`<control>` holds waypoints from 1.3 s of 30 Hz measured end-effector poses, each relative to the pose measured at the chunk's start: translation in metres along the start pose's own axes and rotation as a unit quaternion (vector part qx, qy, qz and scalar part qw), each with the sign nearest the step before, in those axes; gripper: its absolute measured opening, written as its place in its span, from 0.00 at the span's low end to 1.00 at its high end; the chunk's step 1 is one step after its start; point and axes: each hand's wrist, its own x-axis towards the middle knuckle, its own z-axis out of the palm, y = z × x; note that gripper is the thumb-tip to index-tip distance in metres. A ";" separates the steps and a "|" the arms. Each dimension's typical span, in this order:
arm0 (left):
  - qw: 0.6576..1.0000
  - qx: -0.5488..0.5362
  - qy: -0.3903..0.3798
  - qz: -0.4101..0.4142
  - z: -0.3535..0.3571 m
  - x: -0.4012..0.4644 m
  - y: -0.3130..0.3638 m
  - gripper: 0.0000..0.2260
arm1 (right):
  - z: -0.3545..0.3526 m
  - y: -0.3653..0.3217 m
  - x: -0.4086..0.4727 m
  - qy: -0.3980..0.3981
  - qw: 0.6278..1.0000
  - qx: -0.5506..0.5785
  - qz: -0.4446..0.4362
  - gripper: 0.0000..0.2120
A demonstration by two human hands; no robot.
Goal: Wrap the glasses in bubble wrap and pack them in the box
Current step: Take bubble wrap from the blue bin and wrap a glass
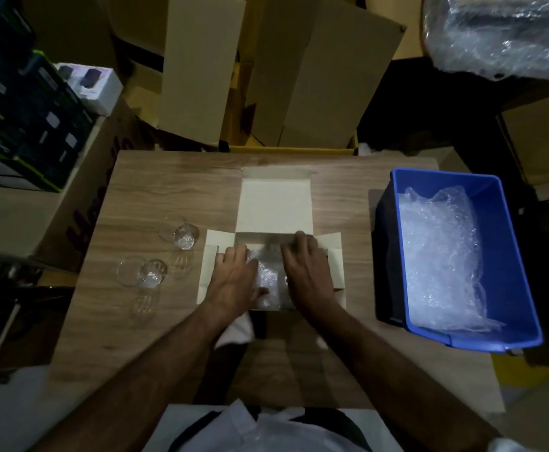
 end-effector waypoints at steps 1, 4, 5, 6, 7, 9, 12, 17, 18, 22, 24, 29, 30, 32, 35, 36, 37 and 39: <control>1.000 -0.007 0.017 0.002 0.001 0.000 -0.001 0.27 | 0.001 -0.002 -0.003 0.005 1.000 -0.009 -0.014 0.23; 0.998 0.005 0.039 0.040 0.005 0.003 -0.003 0.23 | 0.006 -0.009 -0.008 -0.047 0.998 0.000 -0.049 0.18; 0.998 0.027 0.025 0.054 0.006 0.005 -0.003 0.23 | 0.007 -0.011 -0.008 -0.083 0.996 0.012 -0.043 0.18; 0.997 0.051 0.002 0.060 0.006 0.007 -0.002 0.24 | 0.009 -0.011 -0.008 -0.120 0.992 0.020 -0.037 0.18; 0.995 0.071 -0.021 0.064 0.006 0.009 -0.001 0.24 | 0.012 -0.010 -0.005 -0.154 0.987 0.025 -0.031 0.20; 0.990 0.096 -0.056 0.084 0.006 0.013 -0.001 0.22 | 0.017 -0.008 0.000 -0.207 0.978 0.027 -0.008 0.27; 0.983 0.131 -0.079 0.104 0.011 0.017 -0.001 0.22 | 0.025 -0.006 0.004 -0.237 0.971 0.005 0.009 0.37; 0.979 0.157 -0.086 0.097 0.021 0.015 0.001 0.28 | 0.031 -0.008 0.003 -0.229 0.973 -0.022 0.007 0.42; 0.978 0.161 -0.086 0.096 0.022 0.015 0.000 0.29 | 0.030 -0.009 0.003 -0.230 0.973 -0.019 0.010 0.42; 0.985 0.123 -0.065 0.102 0.010 0.015 0.000 0.26 | 0.015 -0.006 0.001 -0.212 0.977 0.020 -0.007 0.38; 0.993 0.068 -0.029 0.096 -0.002 0.008 0.000 0.24 | -0.001 -0.002 -0.003 -0.162 0.985 0.063 -0.021 0.33; 0.995 -0.021 0.043 0.088 -0.018 -0.009 0.012 0.30 | -0.033 0.023 -0.029 -0.004 0.996 0.072 -0.045 0.32; 0.995 -0.038 0.046 0.080 -0.023 -0.010 0.018 0.30 | -0.036 0.030 -0.034 0.008 0.996 0.070 -0.049 0.32; 0.994 -0.067 0.056 0.072 -0.036 -0.008 0.034 0.29 | -0.046 0.047 -0.044 0.013 0.997 0.068 -0.033 0.32; 0.988 -0.092 0.095 0.084 -0.053 -0.001 0.066 0.28 | -0.061 0.076 -0.060 0.032 0.997 0.067 0.008 0.30; 0.985 -0.096 0.110 0.092 -0.059 0.002 0.079 0.27 | -0.065 0.086 -0.068 0.045 0.997 0.065 0.024 0.29; 0.982 -0.100 0.124 0.102 -0.063 0.006 0.092 0.27 | -0.069 0.097 -0.076 0.064 0.995 0.063 0.043 0.28; 0.975 -0.117 0.143 0.122 -0.071 0.013 0.120 0.27 | -0.078 0.119 -0.093 0.103 0.989 0.064 0.085 0.28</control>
